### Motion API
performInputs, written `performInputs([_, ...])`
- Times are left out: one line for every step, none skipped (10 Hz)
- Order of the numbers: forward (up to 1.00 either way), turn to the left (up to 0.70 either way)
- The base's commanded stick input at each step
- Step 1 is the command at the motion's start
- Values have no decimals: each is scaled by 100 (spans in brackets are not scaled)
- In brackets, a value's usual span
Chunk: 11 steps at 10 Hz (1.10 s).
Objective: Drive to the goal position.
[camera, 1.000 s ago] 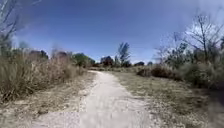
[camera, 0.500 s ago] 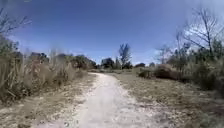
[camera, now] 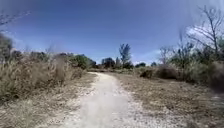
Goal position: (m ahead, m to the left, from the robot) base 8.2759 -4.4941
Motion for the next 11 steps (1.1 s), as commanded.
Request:
performInputs([70, 0])
performInputs([70, 0])
performInputs([70, 0])
performInputs([70, 0])
performInputs([70, 0])
performInputs([70, 0])
performInputs([70, 0])
performInputs([70, 0])
performInputs([70, 0])
performInputs([70, 0])
performInputs([70, 0])
